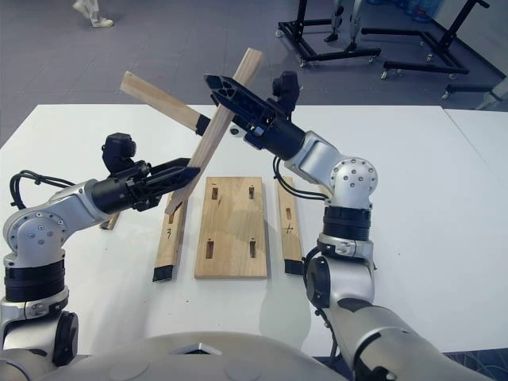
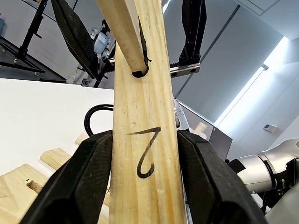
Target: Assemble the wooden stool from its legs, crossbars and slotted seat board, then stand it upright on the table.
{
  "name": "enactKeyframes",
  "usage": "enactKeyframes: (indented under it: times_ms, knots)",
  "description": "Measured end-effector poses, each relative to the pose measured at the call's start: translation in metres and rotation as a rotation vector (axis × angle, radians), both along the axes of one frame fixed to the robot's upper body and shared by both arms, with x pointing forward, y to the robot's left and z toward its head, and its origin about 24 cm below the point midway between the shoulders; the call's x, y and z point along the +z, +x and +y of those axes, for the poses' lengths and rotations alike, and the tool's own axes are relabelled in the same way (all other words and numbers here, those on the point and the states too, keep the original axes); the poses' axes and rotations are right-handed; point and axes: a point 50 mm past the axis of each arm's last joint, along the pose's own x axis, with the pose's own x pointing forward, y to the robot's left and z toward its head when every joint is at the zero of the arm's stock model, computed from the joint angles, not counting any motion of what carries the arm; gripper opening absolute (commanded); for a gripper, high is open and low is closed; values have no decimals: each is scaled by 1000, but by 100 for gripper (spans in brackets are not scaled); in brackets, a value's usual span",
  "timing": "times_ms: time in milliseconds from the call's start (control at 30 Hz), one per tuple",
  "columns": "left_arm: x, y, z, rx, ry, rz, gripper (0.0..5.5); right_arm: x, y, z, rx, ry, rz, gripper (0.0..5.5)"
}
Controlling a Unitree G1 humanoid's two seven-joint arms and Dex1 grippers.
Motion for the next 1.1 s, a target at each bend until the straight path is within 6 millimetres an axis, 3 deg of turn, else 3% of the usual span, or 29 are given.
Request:
enactKeyframes:
  times_ms: [500,867,900,1100]
  knots:
    - [-3,0,1,11,15,4,212,-2,-3,4,11,-6,-2,210]
    - [-5,0,0,16,17,-1,212,-4,-3,3,-1,-8,2,208]
    - [-5,0,0,16,17,-1,248,-4,-3,3,-2,-8,2,208]
    - [-5,0,-1,18,17,-13,336,-8,-4,1,-11,-12,17,207]
